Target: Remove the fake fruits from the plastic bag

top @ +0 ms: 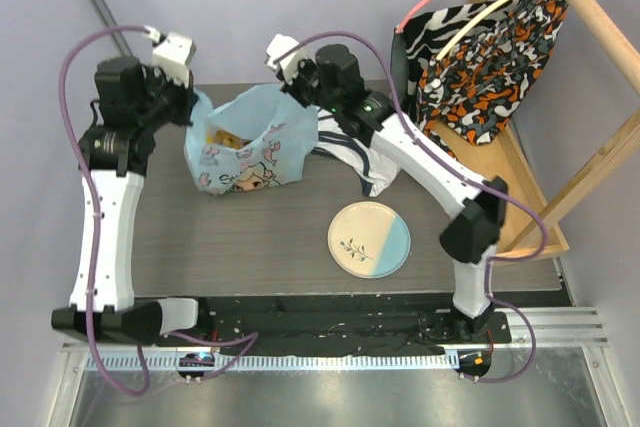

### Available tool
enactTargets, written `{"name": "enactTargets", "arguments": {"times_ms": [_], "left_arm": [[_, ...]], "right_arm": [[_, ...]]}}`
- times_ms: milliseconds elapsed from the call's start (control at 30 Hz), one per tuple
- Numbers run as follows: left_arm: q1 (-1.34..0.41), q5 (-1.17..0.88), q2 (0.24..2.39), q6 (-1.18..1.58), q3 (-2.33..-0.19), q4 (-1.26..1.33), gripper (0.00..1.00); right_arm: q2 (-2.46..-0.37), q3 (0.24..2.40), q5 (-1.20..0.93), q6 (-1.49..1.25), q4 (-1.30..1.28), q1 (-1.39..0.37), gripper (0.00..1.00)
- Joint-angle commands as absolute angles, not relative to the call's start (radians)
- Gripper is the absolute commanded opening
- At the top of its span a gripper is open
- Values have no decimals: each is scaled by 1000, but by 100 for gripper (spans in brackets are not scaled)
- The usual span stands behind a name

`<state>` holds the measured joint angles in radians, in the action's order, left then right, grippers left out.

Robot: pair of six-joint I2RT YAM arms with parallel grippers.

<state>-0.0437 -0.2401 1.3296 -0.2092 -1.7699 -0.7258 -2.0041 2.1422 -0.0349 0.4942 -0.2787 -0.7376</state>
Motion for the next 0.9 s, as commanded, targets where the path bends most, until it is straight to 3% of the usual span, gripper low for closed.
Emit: {"name": "enactTargets", "arguments": {"times_ms": [0, 167, 233, 267, 300, 367, 400, 533, 600, 733, 867], "left_arm": [[-38, -230, 1140, -253, -1597, -912, 0], [-38, -183, 959, -351, -1416, -1081, 0], [-38, -186, 899, -360, -1350, -1077, 0], [-38, -189, 855, -357, -1339, -1074, 0], [-38, -198, 842, -339, -1335, -1071, 0], [-38, -198, 835, -319, -1342, -1075, 0], [-38, -202, 836, -307, -1345, -1075, 0], [-38, -233, 836, -232, -1339, -1058, 0], [-38, -238, 841, -195, -1338, -1042, 0], [-38, -261, 859, -94, -1339, -1019, 0], [-28, -267, 853, -14, -1338, -991, 0]], "right_arm": [[-1714, 1849, -74, 566, -202, -730, 1], [-1531, 1507, -49, 445, -389, -732, 1], [-1450, 1429, -66, 445, -466, -733, 20], [-1428, 1425, -60, 433, -521, -736, 51], [-1408, 1430, -55, 422, -543, -736, 63], [-1384, 1509, -51, 410, -583, -736, 78], [-1387, 1553, -66, 403, -621, -736, 79], [-1451, 1855, -126, 390, -660, -800, 80], [-1504, 1907, -112, 416, -644, -865, 78], [-1592, 1884, -130, 482, -583, -962, 50], [-1673, 1775, -121, 456, -421, -971, 28]]}}
